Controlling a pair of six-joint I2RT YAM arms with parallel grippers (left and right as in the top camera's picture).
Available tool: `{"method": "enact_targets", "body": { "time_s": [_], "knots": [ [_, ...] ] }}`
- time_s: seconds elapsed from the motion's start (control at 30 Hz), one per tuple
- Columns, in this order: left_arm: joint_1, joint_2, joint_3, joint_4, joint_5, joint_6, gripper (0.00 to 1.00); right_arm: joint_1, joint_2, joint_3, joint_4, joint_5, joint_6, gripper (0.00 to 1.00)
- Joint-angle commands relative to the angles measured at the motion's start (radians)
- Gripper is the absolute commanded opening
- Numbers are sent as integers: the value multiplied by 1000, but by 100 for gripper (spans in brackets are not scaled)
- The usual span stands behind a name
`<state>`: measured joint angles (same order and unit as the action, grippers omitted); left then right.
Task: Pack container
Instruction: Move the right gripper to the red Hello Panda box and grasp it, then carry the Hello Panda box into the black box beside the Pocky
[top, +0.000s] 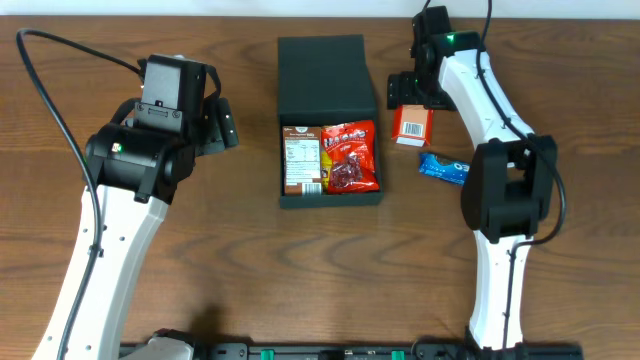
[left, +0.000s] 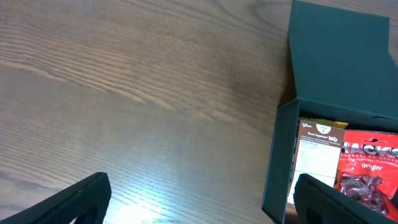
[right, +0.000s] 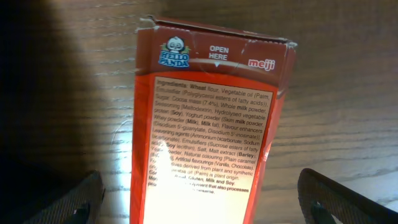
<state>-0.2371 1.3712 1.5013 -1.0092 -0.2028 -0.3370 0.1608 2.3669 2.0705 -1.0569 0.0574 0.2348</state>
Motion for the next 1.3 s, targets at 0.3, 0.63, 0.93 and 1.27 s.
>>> {"method": "enact_targets", "body": {
  "time_s": [0.3,0.63,0.93,1.27],
  "knots": [
    [3,3,22,0,-14,-5,95,-4,76,2,-3,14,101,99],
    [3,3,22,0,-14,-5,95,-6,93,2,2,-6,101,79],
    [3,3,22,0,-14,-4,95,-6,92,16,-29,-5,101,70],
    [3,3,22,3,-14,-4,95,1,92,388,-294,-15,63,64]
  ]
}}
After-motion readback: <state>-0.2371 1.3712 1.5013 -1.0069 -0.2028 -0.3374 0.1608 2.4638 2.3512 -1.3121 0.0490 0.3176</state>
